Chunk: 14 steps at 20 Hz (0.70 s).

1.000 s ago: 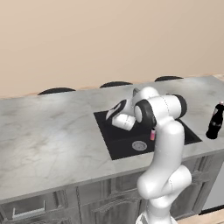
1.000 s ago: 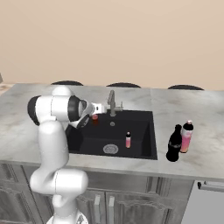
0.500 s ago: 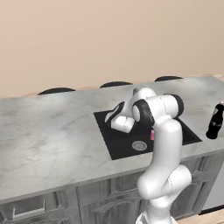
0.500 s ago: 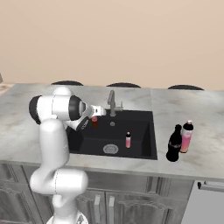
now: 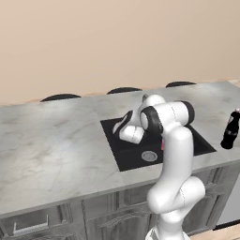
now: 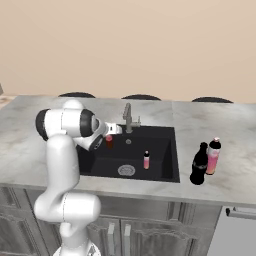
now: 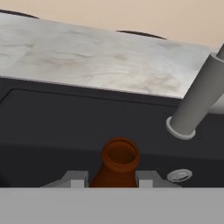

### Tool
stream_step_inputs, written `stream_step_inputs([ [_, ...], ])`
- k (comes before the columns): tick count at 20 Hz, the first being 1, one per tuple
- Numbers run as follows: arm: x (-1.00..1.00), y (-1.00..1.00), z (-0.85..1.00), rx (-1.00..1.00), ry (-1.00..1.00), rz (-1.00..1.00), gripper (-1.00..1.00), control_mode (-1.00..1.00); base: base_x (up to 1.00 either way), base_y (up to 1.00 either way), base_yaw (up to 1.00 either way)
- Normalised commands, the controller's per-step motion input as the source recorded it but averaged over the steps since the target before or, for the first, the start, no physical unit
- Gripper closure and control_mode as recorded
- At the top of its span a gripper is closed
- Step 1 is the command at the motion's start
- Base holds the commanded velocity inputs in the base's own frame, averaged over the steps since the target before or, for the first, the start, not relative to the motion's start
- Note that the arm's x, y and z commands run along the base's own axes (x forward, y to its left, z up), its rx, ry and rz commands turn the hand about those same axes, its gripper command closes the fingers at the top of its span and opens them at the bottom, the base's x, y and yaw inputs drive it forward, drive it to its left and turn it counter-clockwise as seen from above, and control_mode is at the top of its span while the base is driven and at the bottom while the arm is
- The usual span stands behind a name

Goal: Place the large bottle from the dining counter next to the other large bottle outside the sink, and place the small bottle from the dining counter next to the other small bottle inside the sink.

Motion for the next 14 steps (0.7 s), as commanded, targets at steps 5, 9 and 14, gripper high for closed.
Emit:
stream_step_inputs([
  [5,0.0,-0.17,-0.25,0.0,0.0,0.13,1.0,-1.0,0.0,0.0,0.0],
  [9,0.0,-0.02,-0.26,0.0,0.0,0.16,1.0,-1.0,0.0,0.0,0.0],
  [14,0.0,-0.01,-0.27,0.0,0.0,0.14,1.0,-1.0,0.0,0.0,0.0],
])
